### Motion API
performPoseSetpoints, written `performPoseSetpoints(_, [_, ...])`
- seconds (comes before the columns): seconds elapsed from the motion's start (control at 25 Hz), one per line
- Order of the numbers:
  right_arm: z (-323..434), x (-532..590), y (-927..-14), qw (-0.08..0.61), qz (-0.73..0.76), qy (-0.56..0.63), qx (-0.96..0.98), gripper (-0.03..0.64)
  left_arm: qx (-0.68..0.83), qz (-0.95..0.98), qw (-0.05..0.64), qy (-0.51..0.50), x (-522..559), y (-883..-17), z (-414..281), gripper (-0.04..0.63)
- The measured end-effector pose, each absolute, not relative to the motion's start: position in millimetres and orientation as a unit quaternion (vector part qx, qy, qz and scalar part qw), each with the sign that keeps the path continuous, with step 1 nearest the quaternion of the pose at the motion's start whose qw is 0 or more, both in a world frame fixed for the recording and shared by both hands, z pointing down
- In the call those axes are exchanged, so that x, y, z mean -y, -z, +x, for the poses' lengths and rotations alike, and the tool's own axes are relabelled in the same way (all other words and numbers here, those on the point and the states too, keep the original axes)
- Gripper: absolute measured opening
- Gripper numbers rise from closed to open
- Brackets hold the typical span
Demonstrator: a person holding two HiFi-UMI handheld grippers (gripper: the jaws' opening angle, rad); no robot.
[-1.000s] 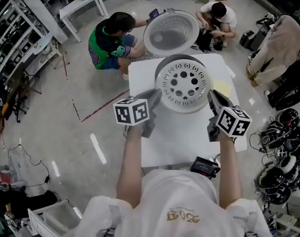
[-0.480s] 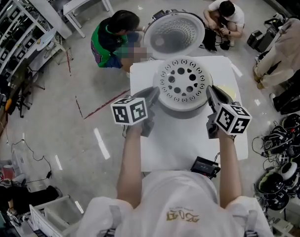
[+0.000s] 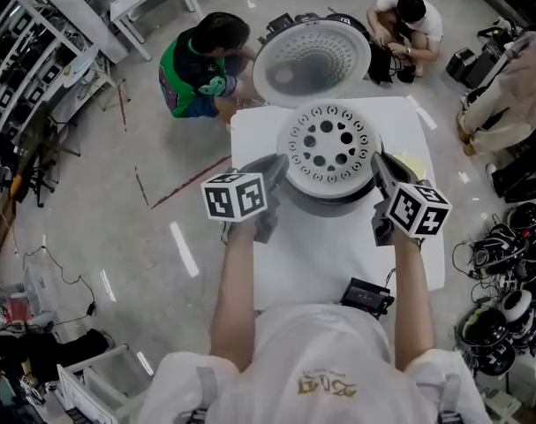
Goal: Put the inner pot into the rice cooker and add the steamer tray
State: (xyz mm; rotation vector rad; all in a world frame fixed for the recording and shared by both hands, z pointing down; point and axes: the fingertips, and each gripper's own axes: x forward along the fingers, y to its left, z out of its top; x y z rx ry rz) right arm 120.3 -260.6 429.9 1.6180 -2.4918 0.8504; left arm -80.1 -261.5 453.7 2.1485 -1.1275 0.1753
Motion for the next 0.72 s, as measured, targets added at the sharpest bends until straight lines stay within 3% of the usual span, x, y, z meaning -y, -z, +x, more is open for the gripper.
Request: performPoseSetpoints(0.72, [133.6,282.1,-463.4,0.051,0.528,-0.28,0.8,0.066,0.449,0.821,0.332,-0.121,283.3,-481.0,-65.5,0.085])
